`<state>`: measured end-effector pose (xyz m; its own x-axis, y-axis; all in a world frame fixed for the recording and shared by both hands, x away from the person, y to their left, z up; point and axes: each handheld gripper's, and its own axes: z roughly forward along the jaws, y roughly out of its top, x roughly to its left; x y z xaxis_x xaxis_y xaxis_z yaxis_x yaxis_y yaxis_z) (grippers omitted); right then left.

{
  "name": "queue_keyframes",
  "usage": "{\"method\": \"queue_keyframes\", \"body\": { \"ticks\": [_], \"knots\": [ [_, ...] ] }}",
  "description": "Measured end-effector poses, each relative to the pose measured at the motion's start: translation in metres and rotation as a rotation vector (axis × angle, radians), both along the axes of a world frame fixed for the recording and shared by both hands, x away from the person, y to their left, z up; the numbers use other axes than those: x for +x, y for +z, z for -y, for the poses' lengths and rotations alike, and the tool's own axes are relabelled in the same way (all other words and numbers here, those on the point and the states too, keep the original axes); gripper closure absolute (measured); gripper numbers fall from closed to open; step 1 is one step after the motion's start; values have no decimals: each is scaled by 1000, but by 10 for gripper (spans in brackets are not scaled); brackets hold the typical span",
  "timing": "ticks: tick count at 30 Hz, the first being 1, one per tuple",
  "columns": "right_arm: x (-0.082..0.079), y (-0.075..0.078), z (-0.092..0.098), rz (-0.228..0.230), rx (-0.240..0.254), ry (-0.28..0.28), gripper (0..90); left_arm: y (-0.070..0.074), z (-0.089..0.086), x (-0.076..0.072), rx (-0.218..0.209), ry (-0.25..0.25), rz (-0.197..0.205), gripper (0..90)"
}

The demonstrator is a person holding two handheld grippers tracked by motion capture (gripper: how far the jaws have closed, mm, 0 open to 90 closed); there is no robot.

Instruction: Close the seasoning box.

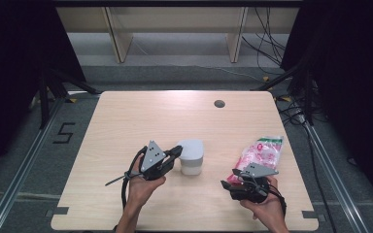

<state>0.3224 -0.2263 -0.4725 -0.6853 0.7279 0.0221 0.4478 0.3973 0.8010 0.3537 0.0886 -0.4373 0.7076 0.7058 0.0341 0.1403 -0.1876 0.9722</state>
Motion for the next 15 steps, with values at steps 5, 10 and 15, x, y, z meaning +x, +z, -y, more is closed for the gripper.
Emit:
{"method": "queue_keyframes", "body": {
  "ticks": [5,10,15],
  "knots": [
    [1,-1,0,-4,11,13,388,2,-7,0,-16,3,5,753],
    [0,-1,-1,-16,8,-5,387,1,-16,-2,-29,-7,1,648],
    [0,0,0,-10,-1,3,387,-3,-21,-3,-49,10,-27,534]
  ]
}}
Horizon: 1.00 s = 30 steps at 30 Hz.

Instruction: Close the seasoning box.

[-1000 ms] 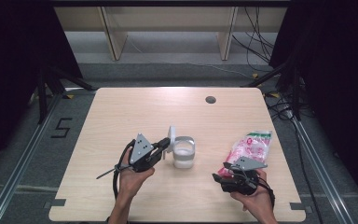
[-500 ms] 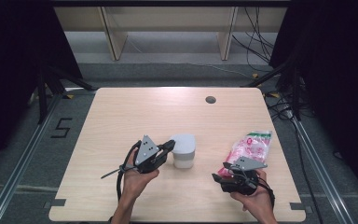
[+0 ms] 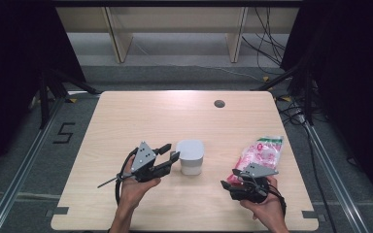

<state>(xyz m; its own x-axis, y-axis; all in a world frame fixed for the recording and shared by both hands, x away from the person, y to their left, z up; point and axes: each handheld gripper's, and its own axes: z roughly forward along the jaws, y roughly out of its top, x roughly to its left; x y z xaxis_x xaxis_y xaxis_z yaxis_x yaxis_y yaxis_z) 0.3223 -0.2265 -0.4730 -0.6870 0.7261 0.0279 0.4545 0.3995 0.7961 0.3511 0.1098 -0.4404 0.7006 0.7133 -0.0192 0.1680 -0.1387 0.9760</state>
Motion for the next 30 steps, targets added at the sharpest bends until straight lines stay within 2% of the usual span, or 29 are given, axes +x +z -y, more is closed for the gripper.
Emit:
{"method": "queue_keyframes", "body": {
  "ticks": [2,3,5,6,9,11,12,13,14,17,18,19,20,21,23,24,25,26,27,28,30],
  "knots": [
    [0,0,0,0,2,-1,387,-2,-1,1,-7,-1,-10,485],
    [1,-1,0,9,4,-3,387,-2,-3,1,12,6,-9,466],
    [1,-1,0,-7,7,-4,387,-3,-3,0,12,22,-18,421],
    [1,-1,0,-20,25,8,387,-3,-4,0,17,20,-12,400],
    [1,-2,1,5,6,-3,386,-5,-6,-4,19,32,-16,368],
    [1,-2,1,5,8,-1,386,-6,-6,-5,19,33,-18,342],
    [1,-1,1,5,9,-1,386,-8,-6,-5,22,24,-12,338],
    [1,-1,1,5,13,0,386,-9,-5,-7,7,32,-31,334],
    [1,-1,1,7,10,1,386,-10,-6,-8,5,33,-32,329],
    [1,-2,1,8,5,-4,386,-15,-9,-11,31,33,-21,323],
    [1,-2,1,1,10,-5,386,-17,-8,-13,15,43,-40,321],
    [1,-2,1,-1,10,-3,386,-19,-8,-13,17,33,-25,318],
    [2,-2,1,-15,15,7,385,-19,-9,-15,24,41,-35,313],
    [2,-3,0,-16,21,9,385,-21,-8,-16,7,40,-40,311],
    [2,-3,2,7,11,-3,385,-21,-9,-17,15,33,-34,305],
    [2,-3,2,-13,12,-3,383,-22,-8,-19,9,38,-40,302],
    [1,-3,2,-14,17,-17,382,-22,-9,-19,38,32,-24,300],
    [1,-3,1,-13,20,-14,382,-23,-8,-22,19,43,-42,299],
    [0,-3,1,-22,24,-22,381,-23,-7,-23,17,44,-34,297],
    [3,-3,3,4,7,-3,379,-24,-7,-24,20,41,-30,295],
    [2,-3,2,-16,10,-2,377,-27,-6,-26,16,36,-24,292]
  ]
}}
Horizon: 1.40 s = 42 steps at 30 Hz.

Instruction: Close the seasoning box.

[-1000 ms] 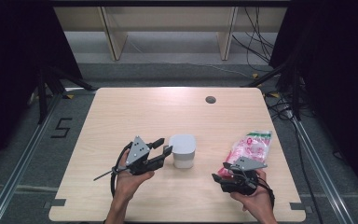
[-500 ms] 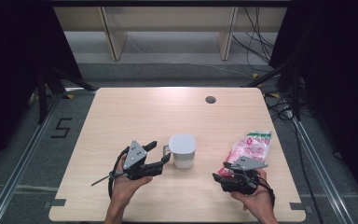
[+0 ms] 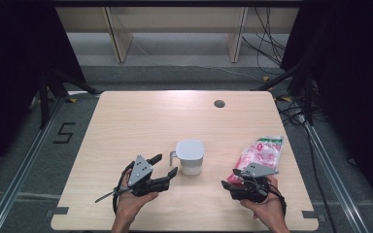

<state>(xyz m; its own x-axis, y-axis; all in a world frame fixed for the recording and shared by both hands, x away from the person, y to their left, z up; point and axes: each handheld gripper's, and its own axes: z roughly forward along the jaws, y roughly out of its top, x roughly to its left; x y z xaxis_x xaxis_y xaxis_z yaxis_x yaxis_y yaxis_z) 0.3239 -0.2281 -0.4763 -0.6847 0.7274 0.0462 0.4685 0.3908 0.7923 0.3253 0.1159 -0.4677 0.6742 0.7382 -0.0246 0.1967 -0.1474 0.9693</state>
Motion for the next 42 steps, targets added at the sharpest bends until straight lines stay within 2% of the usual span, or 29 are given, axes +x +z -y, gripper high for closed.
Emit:
{"method": "queue_keyframes", "body": {
  "ticks": [1,2,8,9,10,11,15,16,19,20,21,22,23,24,25,26,28,29,30,31,32,34,36,37,38,39,40,42],
  "knots": [
    [0,0,0,13,-4,0,375,-1,1,-3,8,12,-5,289],
    [0,0,0,13,-5,0,372,-3,0,-4,29,9,14,287],
    [0,-1,-3,15,-4,3,364,-8,2,-12,5,7,11,287],
    [0,-1,-3,19,-7,3,364,-8,2,-13,6,5,12,286],
    [0,-1,-4,13,-1,1,363,-7,0,-13,30,-1,25,286],
    [-1,0,-3,7,-8,4,363,-8,1,-15,12,8,13,285],
    [0,-1,-3,12,-12,11,363,-14,0,-19,31,16,28,283],
    [0,-1,-3,10,-13,6,363,-16,1,-21,16,22,6,284],
    [0,-1,-4,8,-18,8,363,-20,2,-23,29,15,4,282],
    [0,-2,-4,13,-10,3,363,-22,3,-24,13,14,1,282],
    [0,-1,-4,13,-11,5,363,-22,3,-24,35,9,3,282],
    [0,-1,-4,17,-11,5,363,-23,4,-26,34,7,-6,281],
    [0,-1,-5,15,-10,7,363,-26,6,-27,9,9,-21,280],
    [-1,-1,-5,1,-5,6,362,-27,6,-28,20,15,-21,280],
    [0,-1,-4,16,-11,5,362,-27,6,-28,34,0,-6,279],
    [0,-1,-4,16,-11,5,362,-29,8,-30,9,5,-22,278],
    [-1,-2,-5,13,-8,6,362,-30,10,-32,20,11,-34,278],
    [0,-2,-5,8,-8,18,362,-31,11,-31,31,-11,-12,278],
    [-1,-1,-5,8,-8,10,362,-32,13,-34,33,5,-37,277],
    [-1,-1,-6,-1,-3,21,361,-34,14,-35,23,3,-36,276],
    [-4,-1,-7,-21,6,-2,360,-35,14,-36,42,6,-39,275],
    [-2,-2,-4,6,-8,14,358,-36,13,-36,57,-9,-25,274],
    [-4,-2,-3,-3,2,11,357,-36,13,-35,56,-8,-21,272],
    [-4,-2,-2,2,0,21,356,-37,13,-37,37,7,-47,271],
    [-6,-2,-1,-13,1,13,356,-37,13,-36,44,5,-43,271],
    [-7,-2,0,-10,5,4,356,-38,13,-36,45,1,-40,270],
    [-8,-3,1,-1,2,8,355,-38,14,-37,27,1,-49,270],
    [-10,-3,2,-12,-3,8,354,-38,13,-38,43,2,-46,269]
  ]
}}
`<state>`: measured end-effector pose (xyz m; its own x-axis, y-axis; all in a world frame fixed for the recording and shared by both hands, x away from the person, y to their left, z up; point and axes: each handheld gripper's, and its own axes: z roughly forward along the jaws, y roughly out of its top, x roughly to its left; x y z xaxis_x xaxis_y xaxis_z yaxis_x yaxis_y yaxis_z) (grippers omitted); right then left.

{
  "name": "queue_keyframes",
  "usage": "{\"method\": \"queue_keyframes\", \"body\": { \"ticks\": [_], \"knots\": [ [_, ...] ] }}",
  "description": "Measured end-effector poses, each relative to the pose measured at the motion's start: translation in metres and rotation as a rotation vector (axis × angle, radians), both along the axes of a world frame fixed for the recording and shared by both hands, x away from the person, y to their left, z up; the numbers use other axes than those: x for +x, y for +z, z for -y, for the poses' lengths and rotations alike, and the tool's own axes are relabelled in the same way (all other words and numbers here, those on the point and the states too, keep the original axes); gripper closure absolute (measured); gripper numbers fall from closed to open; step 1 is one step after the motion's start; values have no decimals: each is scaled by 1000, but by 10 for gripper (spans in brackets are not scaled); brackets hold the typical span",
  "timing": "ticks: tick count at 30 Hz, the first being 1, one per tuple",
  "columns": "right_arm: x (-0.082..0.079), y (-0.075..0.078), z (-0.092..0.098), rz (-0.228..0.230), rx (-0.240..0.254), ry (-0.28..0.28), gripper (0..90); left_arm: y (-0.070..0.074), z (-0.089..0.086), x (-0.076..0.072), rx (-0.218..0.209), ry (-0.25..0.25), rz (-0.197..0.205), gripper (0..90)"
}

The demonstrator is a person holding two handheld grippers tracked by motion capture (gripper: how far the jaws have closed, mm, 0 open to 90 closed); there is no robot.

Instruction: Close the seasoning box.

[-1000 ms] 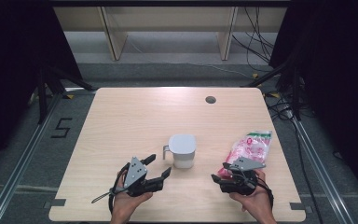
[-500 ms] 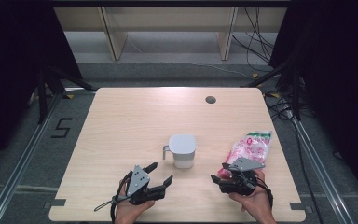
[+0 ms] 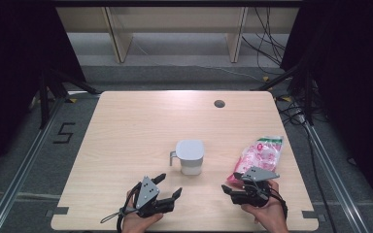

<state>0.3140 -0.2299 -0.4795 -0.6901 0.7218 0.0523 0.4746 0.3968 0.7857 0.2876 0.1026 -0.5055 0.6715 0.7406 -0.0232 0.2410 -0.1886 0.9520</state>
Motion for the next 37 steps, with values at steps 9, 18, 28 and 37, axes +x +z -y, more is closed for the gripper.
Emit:
{"method": "queue_keyframes", "body": {
  "ticks": [9,18,28,37],
  "knots": [
    [-8,-4,-3,-30,1,-1,353,0,0,0,20,-16,18,266],
    [-8,-5,-1,-22,-6,8,350,-1,1,0,9,-22,19,264],
    [-7,-6,-2,-21,-16,32,345,-1,0,1,12,-7,4,253],
    [-7,-7,-3,-21,-12,32,344,-3,0,2,-26,23,-24,245]
  ]
}}
